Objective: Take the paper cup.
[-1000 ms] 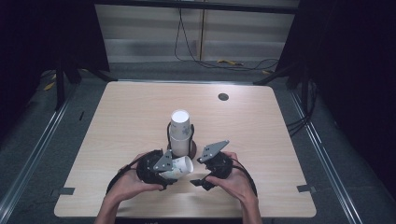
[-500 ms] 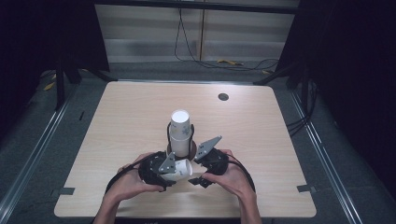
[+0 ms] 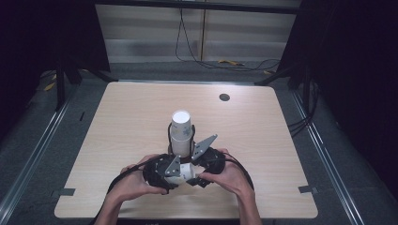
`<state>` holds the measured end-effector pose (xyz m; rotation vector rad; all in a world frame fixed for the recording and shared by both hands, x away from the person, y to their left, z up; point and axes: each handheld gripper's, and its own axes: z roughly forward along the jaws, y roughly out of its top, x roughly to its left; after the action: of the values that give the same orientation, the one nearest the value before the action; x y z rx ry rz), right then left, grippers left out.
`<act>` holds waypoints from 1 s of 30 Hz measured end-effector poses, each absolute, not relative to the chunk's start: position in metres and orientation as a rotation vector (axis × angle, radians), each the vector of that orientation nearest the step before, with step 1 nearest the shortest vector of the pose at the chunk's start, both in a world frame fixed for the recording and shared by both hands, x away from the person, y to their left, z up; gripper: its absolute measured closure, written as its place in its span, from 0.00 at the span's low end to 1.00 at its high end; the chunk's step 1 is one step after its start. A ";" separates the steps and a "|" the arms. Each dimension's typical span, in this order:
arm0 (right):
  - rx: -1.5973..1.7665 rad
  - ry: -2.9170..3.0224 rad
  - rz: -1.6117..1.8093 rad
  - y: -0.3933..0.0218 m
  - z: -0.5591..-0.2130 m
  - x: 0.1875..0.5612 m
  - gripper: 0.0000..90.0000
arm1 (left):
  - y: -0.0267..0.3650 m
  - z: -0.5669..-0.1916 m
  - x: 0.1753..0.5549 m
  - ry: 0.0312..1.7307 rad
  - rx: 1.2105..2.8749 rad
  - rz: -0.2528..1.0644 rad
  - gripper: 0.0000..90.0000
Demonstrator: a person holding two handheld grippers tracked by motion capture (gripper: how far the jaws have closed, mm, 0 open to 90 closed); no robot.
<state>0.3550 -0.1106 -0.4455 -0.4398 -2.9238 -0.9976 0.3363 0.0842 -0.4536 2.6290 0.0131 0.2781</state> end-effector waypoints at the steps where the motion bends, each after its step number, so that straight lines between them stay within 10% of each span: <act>1: -0.432 -2.921 -0.998 -0.110 -0.445 0.355 0.27 | 0.084 -0.453 0.336 0.010 2.632 0.277 0.34; 30: -0.345 -2.874 -1.020 -0.105 -0.443 0.354 0.41 | 0.086 -0.460 0.334 0.012 2.555 0.236 0.31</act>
<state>0.3542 -0.1047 -0.4433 -0.3447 -2.8738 -1.0200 0.3344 0.0860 -0.4597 2.5553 0.0124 0.2363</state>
